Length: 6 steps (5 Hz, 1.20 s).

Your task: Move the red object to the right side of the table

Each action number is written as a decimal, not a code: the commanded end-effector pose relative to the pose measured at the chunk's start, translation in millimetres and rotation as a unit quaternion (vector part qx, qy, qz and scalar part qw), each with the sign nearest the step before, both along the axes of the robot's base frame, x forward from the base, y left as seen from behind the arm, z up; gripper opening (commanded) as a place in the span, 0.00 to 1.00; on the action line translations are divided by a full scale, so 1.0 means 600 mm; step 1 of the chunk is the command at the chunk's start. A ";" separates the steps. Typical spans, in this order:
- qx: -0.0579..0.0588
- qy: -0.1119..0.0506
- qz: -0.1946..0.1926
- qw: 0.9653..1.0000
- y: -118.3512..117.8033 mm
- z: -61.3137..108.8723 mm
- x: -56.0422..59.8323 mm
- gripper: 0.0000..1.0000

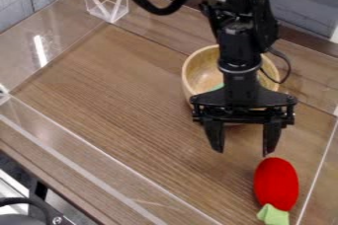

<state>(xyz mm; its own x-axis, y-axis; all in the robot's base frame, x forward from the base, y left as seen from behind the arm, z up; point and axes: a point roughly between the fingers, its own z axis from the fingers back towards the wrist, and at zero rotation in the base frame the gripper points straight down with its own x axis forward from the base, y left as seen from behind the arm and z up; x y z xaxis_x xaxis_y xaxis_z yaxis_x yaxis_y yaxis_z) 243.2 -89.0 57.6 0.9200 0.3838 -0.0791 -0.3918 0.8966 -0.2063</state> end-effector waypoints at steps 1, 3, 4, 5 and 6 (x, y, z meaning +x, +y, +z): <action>0.001 -0.024 0.019 1.000 -0.010 0.022 0.017 1.00; 0.004 -0.028 0.060 0.998 -0.024 0.035 0.033 1.00; 0.005 -0.029 0.030 0.999 -0.031 0.046 0.038 1.00; 0.005 -0.030 0.001 1.000 -0.037 0.053 0.043 1.00; 0.007 -0.026 -0.027 0.999 -0.038 0.039 0.050 1.00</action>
